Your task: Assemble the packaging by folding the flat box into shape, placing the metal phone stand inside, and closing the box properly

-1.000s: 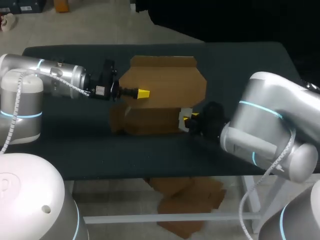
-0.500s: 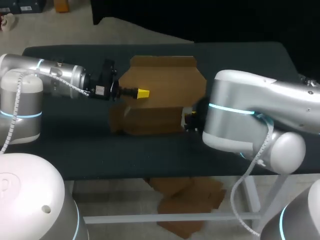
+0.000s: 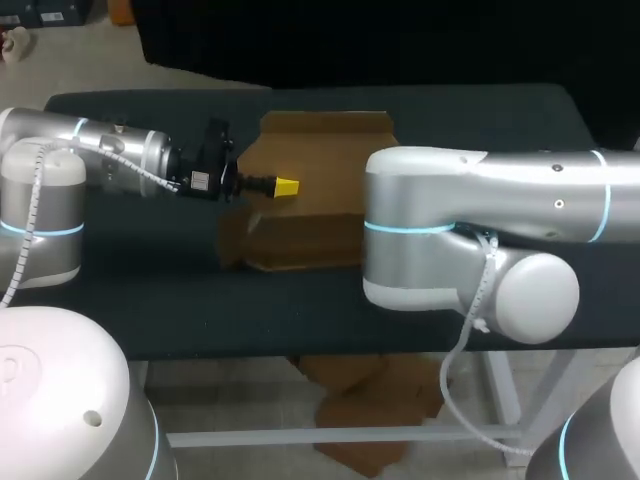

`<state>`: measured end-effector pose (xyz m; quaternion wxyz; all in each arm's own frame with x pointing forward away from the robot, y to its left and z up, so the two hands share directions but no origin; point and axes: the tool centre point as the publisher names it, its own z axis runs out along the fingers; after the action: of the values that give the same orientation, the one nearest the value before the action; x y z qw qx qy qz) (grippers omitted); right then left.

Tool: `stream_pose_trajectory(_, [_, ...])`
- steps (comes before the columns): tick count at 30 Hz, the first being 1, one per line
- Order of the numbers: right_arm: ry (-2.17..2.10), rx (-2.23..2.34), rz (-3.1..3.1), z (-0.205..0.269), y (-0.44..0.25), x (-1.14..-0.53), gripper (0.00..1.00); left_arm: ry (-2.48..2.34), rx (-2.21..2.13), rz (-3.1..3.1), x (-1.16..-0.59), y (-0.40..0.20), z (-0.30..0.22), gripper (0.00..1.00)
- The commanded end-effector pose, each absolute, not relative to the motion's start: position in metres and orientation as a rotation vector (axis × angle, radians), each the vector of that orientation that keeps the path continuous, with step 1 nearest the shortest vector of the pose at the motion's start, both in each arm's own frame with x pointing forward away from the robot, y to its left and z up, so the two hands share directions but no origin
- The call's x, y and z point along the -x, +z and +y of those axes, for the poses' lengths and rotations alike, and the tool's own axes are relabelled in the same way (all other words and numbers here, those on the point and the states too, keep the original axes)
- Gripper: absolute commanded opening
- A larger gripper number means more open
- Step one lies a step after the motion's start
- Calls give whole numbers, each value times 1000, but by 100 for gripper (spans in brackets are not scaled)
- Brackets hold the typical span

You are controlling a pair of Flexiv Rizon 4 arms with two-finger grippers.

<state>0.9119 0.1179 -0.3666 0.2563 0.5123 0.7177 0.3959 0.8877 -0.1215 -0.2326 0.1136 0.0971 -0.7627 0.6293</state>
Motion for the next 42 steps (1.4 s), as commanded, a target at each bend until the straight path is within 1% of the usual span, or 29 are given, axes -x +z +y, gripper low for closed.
stream_pose_trajectory(1, [604, -1485, 1549, 124, -364, -910, 0, 1843, -282, -2237, -887, -235, -123, 0])
stream_pose_trajectory(4, [611, -1475, 1557, 122, -365, -909, 0, 1847, -255, -2260, -885, -232, -124, 0])
stream_pose_trajectory(7, [629, -1467, 1572, 121, -366, -909, 0, 1851, -229, -2291, -883, -229, -125, 62])
stream_pose_trajectory(8, [647, -1462, 1581, 121, -366, -910, 0, 1852, -225, -2294, -882, -228, -125, 92])
stream_pose_trajectory(9, [648, -1462, 1582, 120, -367, -910, 0, 1855, -224, -2303, -882, -227, -125, 100])
stream_pose_trajectory(21, [804, -1455, 1654, 110, -364, -914, 0, 1835, -162, -2413, -873, -223, -124, 100])
stream_pose_trajectory(42, [1175, -1390, 1798, 92, -356, -922, 0, 1917, -71, -2552, -850, -217, -96, 100])
